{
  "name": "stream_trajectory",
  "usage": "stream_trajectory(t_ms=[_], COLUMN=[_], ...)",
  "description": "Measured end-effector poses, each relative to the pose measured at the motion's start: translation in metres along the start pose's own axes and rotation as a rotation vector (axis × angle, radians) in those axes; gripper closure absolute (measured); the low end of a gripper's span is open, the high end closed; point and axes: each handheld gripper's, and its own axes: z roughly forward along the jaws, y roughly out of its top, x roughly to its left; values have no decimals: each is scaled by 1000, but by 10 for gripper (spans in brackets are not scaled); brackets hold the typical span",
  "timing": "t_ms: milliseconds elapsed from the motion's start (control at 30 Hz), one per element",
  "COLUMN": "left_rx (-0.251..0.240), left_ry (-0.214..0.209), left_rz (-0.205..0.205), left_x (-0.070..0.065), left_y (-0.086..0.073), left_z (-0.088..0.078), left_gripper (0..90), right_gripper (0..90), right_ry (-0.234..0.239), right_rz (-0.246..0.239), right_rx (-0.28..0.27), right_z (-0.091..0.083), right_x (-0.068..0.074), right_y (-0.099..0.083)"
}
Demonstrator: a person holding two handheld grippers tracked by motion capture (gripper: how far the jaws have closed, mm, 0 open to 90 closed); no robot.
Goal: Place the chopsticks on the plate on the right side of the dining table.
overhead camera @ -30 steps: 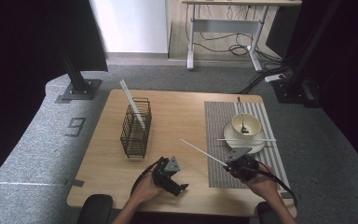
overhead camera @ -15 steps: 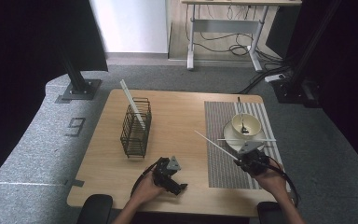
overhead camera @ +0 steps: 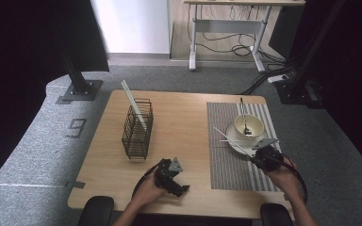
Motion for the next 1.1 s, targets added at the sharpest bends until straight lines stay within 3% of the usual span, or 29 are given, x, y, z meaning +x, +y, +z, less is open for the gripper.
stream_trajectory(t_ms=[300, 1100], left_rx=[2, 1], left_ry=[0, 0], left_rz=[1, 1], left_x=[0, 0], left_y=[0, 0], left_z=[0, 0], left_gripper=[0, 0], right_gripper=[826, 819], right_ry=[-13, -15], right_rz=[33, 45], right_rx=[41, 86], right_z=[9, 28], right_x=[-22, -47], right_y=[-10, -16])
